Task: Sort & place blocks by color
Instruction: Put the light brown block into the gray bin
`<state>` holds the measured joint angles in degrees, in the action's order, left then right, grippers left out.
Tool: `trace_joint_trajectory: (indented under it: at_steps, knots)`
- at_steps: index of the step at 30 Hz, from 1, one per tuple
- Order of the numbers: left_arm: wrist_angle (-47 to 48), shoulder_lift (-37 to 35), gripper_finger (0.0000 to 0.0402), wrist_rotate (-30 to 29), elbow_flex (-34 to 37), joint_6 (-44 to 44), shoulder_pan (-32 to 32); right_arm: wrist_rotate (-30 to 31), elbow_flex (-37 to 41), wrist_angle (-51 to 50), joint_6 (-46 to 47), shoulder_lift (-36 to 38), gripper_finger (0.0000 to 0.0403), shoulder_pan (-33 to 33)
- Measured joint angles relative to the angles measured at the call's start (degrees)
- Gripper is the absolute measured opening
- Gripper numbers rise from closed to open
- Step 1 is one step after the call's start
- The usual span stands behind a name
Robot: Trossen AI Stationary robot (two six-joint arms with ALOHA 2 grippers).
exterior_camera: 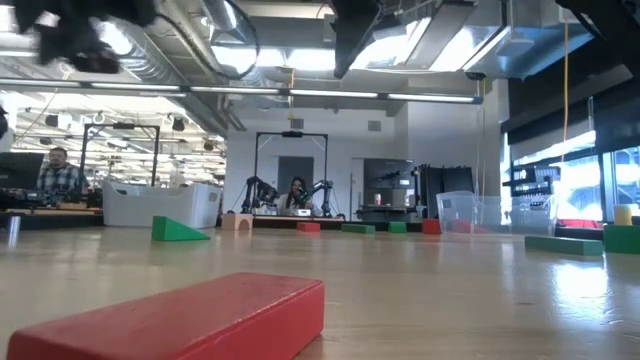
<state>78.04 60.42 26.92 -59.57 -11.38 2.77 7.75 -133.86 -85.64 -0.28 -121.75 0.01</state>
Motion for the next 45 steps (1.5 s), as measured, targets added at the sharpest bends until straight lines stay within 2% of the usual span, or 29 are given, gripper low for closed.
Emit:
trace_joint_trajectory:
  at_steps: [4,9,12,16,22,30,33,39,45]
  knots:
    - [-0.94,-1.43,0.0137,1.41,4.18,-15.06,-9.11,0.10,0.00,0.08,0.05,0.00,0.0194,0.00]
    - [-5.49,-4.44,0.0137,2.50,10.49,-38.80,-19.90,0.11,0.00,0.47,1.10,0.00,0.0194,0.00]
    - [-8.41,-6.31,0.0137,0.41,13.10,-53.11,-26.47,0.15,-0.02,0.85,2.58,0.00,0.0194,0.00]
    - [-14.91,-7.45,0.0137,-5.15,14.65,-67.14,-34.64,0.15,-0.02,1.22,4.25,0.00,0.0194,0.00]
    - [-26.97,-5.86,0.0137,-12.30,14.73,-76.70,-46.11,0.15,-0.02,1.24,4.94,0.00,0.0194,0.00]
    - [-32.36,1.33,0.0137,-21.44,14.73,-88.61,-58.29,0.15,-0.02,1.64,6.99,0.00,0.0194,0.00]
    - [-37.02,5.07,0.0137,-24.15,14.73,-92.64,-62.02,0.15,-0.02,1.66,7.74,0.00,0.0194,-0.08]
    - [-47.25,13.27,0.0137,-28.63,14.70,-96.96,-67.09,0.15,-0.02,2.07,7.98,0.00,0.0194,-0.22]
    - [-47.74,18.19,0.0137,-28.97,14.65,-102.31,-68.85,0.15,-0.02,3.63,7.98,0.00,0.0194,-0.20]
